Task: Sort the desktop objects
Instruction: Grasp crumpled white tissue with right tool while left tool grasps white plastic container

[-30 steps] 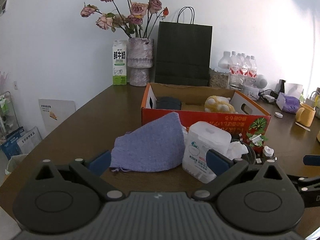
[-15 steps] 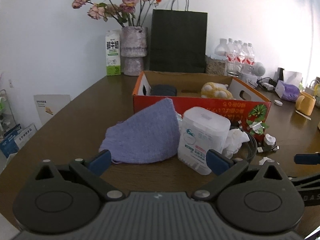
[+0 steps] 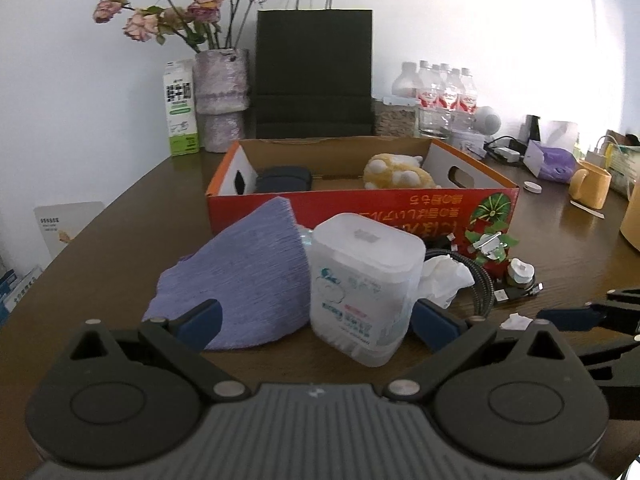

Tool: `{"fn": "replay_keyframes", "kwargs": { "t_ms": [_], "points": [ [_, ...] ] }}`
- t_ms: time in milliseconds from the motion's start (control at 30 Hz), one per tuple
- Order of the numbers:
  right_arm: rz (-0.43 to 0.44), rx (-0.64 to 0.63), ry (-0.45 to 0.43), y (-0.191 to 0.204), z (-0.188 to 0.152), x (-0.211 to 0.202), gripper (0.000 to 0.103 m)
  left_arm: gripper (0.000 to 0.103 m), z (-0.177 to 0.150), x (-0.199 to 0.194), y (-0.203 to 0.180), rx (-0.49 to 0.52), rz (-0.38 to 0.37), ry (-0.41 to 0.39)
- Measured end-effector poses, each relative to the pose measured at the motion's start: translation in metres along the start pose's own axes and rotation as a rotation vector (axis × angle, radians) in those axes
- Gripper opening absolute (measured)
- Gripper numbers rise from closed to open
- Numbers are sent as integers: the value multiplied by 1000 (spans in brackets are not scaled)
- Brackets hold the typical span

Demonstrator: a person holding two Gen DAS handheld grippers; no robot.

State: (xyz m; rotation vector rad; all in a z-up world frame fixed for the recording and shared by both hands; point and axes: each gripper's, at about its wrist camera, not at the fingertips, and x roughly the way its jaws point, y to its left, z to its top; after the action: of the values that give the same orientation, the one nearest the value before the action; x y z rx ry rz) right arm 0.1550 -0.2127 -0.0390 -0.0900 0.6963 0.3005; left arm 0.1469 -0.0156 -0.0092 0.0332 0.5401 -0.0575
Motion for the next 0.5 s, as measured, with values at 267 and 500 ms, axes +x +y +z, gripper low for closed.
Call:
{"fn": "replay_keyframes", "kwargs": {
  "t_ms": [267, 500],
  "points": [
    [33, 21, 4, -6, 2, 2, 20, 103, 10, 13, -8, 34, -15, -20],
    [25, 43, -33, -13, 11, -2, 19, 103, 16, 24, -14, 63, -37, -39]
  ]
}}
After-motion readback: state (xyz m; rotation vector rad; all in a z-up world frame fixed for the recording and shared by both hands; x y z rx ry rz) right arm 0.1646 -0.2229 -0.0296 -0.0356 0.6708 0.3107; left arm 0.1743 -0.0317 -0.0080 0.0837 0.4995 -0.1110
